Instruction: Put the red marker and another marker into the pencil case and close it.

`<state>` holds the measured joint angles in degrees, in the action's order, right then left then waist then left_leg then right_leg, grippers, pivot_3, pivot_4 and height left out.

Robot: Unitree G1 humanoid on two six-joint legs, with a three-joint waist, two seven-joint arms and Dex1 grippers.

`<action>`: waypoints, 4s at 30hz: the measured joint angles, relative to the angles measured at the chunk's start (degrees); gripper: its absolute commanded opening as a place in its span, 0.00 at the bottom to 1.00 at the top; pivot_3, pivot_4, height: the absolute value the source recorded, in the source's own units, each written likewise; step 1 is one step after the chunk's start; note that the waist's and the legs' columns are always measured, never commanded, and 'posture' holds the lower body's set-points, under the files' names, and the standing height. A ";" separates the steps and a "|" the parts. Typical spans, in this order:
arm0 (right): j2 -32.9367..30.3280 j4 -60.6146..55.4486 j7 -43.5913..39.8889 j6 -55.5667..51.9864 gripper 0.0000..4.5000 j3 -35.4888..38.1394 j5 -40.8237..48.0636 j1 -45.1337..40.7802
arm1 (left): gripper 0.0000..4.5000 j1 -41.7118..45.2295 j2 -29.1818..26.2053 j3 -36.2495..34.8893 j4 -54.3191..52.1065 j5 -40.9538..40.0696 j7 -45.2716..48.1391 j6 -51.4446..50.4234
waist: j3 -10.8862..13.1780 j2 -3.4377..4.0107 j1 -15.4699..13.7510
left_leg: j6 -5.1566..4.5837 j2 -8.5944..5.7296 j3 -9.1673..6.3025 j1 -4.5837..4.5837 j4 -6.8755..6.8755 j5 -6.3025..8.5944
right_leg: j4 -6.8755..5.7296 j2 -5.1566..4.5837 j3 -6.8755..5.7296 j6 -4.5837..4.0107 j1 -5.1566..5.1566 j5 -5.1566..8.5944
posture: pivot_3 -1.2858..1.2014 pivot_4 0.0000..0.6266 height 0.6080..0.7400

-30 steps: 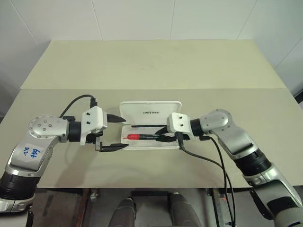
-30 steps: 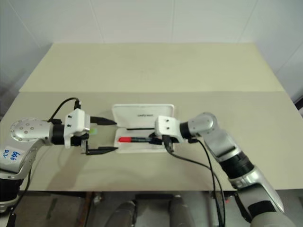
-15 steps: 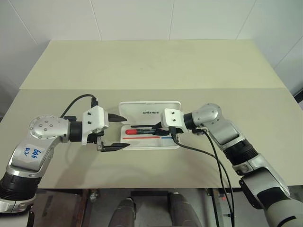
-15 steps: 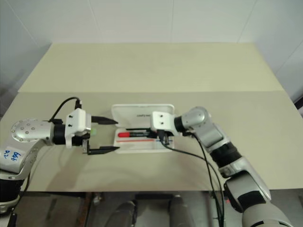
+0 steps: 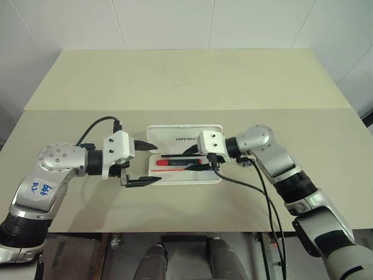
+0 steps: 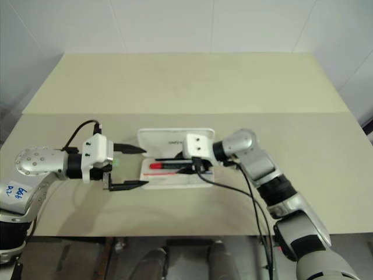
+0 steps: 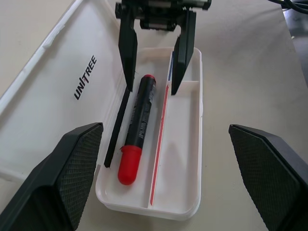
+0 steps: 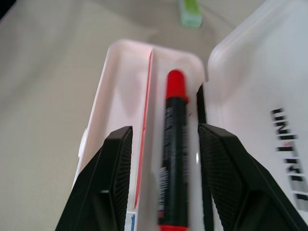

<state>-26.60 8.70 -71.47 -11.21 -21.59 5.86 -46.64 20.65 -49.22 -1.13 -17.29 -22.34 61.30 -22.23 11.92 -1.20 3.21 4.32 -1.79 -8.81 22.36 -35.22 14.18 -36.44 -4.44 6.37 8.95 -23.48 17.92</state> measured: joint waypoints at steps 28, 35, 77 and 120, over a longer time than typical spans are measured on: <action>-19.43 -28.19 6.11 -13.16 0.99 32.59 20.03 22.05 | 1.00 -7.61 2.55 -9.11 1.57 -4.76 -1.71 0.80 | 0.00 -0.01 -1.49 | -0.06 0.00 0.08 0.05 0.07 0.04 | 0.35 -0.03 -0.02 0.00 0.08 -0.01 | 0.52 0.24 1.00; -19.64 -30.61 6.13 -13.77 0.99 30.86 23.46 22.05 | 1.00 -7.01 1.92 -9.16 4.19 -4.56 -1.37 2.28 | 0.00 -0.01 -1.43 | -0.06 0.03 0.10 0.04 0.07 0.03 | 0.37 -0.01 0.00 0.00 0.09 -0.04 | 0.52 0.24 1.00; -12.21 -29.32 13.94 -11.28 0.99 22.20 22.31 19.26 | 1.00 22.32 -7.84 3.43 64.41 20.81 14.31 38.07 | 0.02 -0.04 -1.19 | -0.08 0.10 0.07 0.11 0.17 0.05 | 0.35 0.06 -0.11 -0.08 -0.01 -0.04 | 0.52 0.24 1.00; -12.19 -31.68 18.58 -11.33 1.00 22.53 23.30 20.93 | 0.24 22.56 -1.30 0.72 69.46 21.24 6.98 43.26 | 0.03 -0.08 -1.42 | -0.07 0.09 -0.02 -0.02 0.10 -0.41 | -0.34 0.05 -0.15 -0.13 -0.03 -0.14 | 0.52 0.24 1.00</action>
<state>-38.79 -22.98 -52.89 -22.54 0.94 29.16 -25.71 43.22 -50.52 -0.41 52.18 -1.11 68.28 21.03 11.95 -1.27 1.79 4.26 -1.70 -8.84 22.34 -35.12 13.78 -36.78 -4.38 6.22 8.82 -23.51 17.79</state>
